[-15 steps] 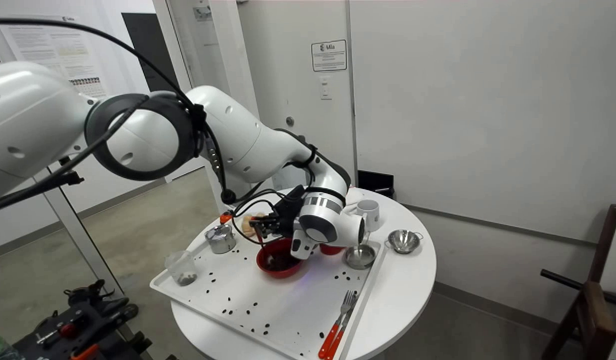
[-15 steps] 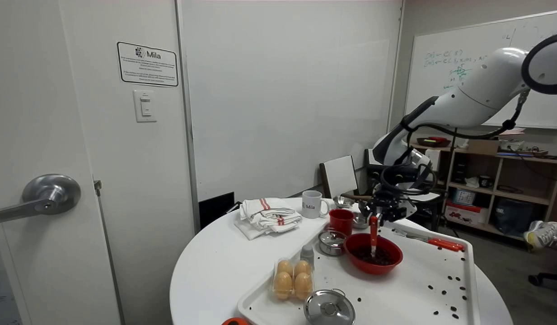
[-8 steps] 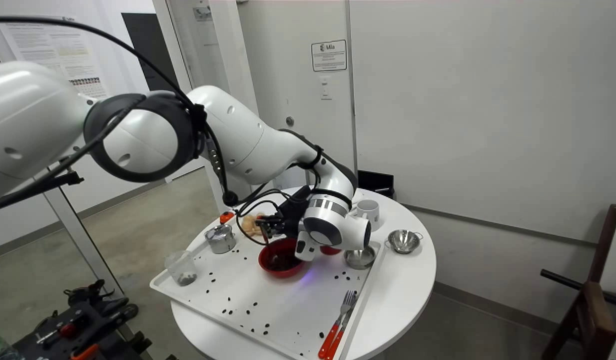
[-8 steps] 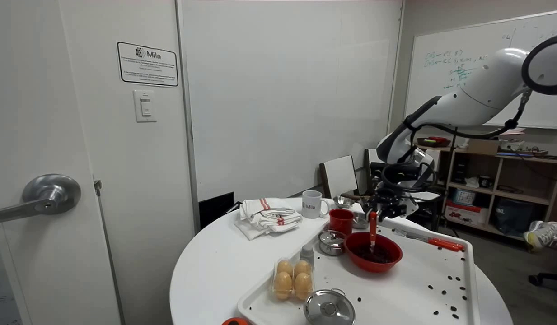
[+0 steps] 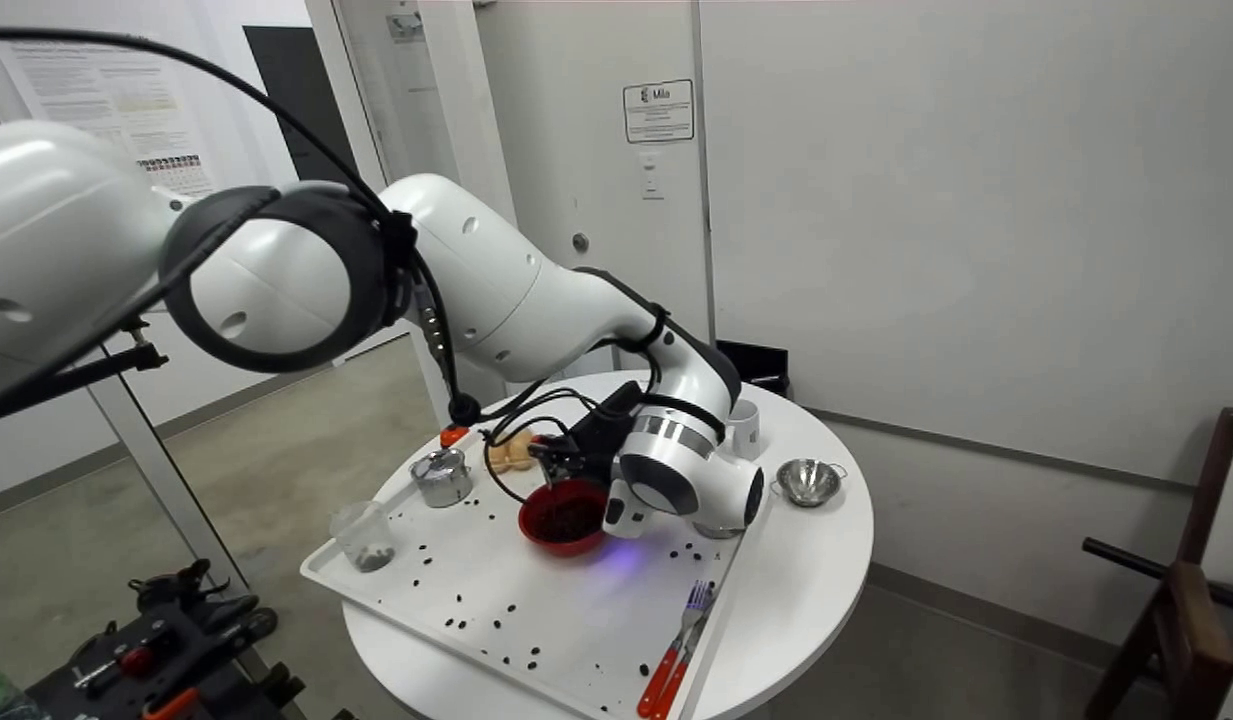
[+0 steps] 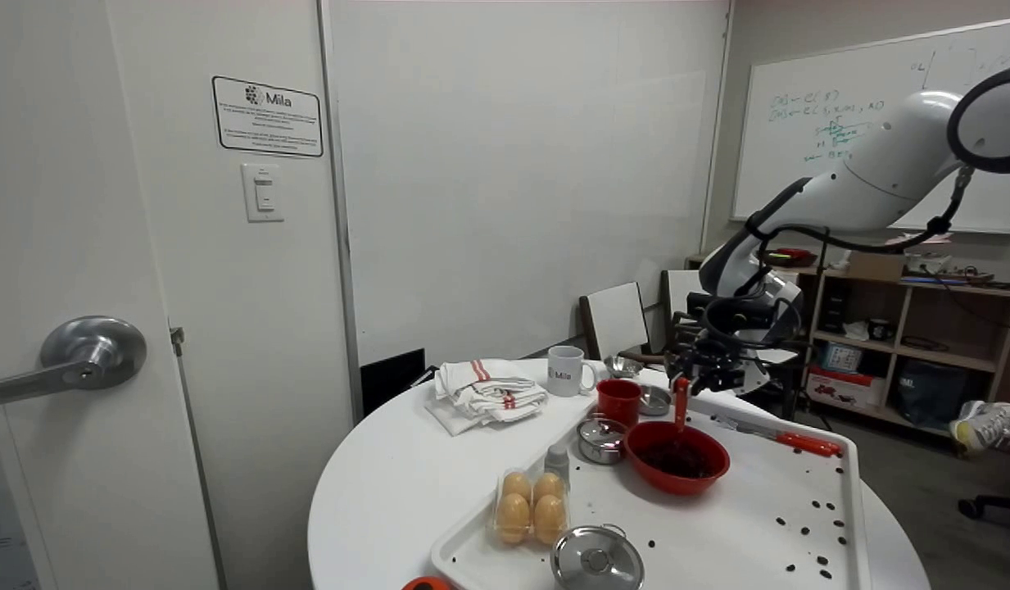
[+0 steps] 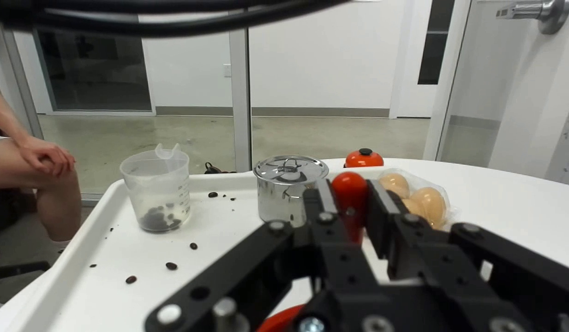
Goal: Use the spoon to stir the contents of the red bowl
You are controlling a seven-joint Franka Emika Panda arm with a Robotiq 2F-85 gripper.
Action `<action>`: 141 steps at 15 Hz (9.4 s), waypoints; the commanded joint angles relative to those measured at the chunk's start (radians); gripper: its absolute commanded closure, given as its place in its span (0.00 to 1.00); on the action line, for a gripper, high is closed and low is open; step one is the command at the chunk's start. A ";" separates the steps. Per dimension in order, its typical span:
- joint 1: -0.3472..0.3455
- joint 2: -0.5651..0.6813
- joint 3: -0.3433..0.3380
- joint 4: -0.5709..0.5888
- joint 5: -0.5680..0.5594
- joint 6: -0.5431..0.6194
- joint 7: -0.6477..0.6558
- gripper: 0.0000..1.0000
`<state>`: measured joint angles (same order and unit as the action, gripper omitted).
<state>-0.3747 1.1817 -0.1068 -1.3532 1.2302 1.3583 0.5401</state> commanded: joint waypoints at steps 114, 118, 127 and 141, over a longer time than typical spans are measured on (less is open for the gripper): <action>0.167 0.042 0.020 0.116 -0.236 -0.003 0.102 0.91; 0.240 0.031 0.032 0.120 -0.290 -0.001 0.104 0.91; 0.265 0.014 0.064 0.204 -0.279 -0.018 0.147 0.91; 0.163 -0.008 0.044 0.176 -0.276 0.016 0.108 0.91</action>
<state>-0.1995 1.2112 -0.0520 -1.1195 0.9616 1.3569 0.6917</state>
